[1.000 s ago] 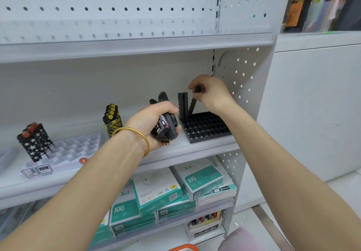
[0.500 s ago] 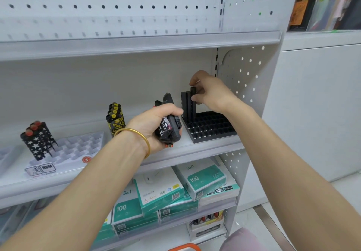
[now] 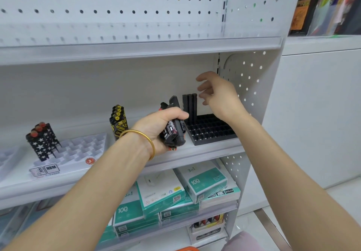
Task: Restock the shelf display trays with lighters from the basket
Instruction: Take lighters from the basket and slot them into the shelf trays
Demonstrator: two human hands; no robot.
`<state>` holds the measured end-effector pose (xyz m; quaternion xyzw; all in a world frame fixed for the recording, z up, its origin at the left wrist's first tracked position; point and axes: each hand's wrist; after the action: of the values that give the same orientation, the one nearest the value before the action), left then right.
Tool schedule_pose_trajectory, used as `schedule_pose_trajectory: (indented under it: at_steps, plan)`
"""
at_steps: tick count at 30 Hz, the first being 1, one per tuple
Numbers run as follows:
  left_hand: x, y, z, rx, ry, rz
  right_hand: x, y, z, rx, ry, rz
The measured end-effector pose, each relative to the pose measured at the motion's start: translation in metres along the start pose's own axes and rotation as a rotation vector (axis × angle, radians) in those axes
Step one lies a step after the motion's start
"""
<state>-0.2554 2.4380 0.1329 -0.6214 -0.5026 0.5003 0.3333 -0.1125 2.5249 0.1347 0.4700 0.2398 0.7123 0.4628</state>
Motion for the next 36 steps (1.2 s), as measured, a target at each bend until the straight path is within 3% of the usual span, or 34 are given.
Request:
schedule_pose_trajectory:
  at_steps: [2,7,9,18,24,36]
  plan:
    - [-0.001,0.000,-0.002,0.023,0.006,-0.018,-0.009,0.010,0.003,-0.005,-0.024,0.028]
    - [-0.005,0.002,-0.010,0.081,0.062,-0.062,-0.030,0.026,0.005,0.258,0.339,-0.075]
    - [-0.007,0.002,-0.013,0.107,0.074,-0.082,-0.031,0.026,0.002,0.243,0.377,-0.070]
    - [-0.010,0.000,-0.014,0.001,0.088,-0.072,-0.030,0.022,0.006,0.503,0.372,-0.223]
    - [0.000,0.001,-0.005,-0.102,0.014,0.015,-0.029,0.019,0.011,0.643,0.254,-0.277]
    - [0.001,0.001,-0.008,-0.112,0.027,-0.045,-0.032,0.007,0.006,0.497,0.143,-0.194]
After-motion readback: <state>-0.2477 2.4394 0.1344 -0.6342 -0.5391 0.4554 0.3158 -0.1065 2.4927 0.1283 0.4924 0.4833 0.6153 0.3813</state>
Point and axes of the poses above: each hand's wrist, its own x-axis towards the middle knuckle, its own z-axis out of the back of the hand, y = z × x, and after that the axes turned 1 degree about -z, right-handed
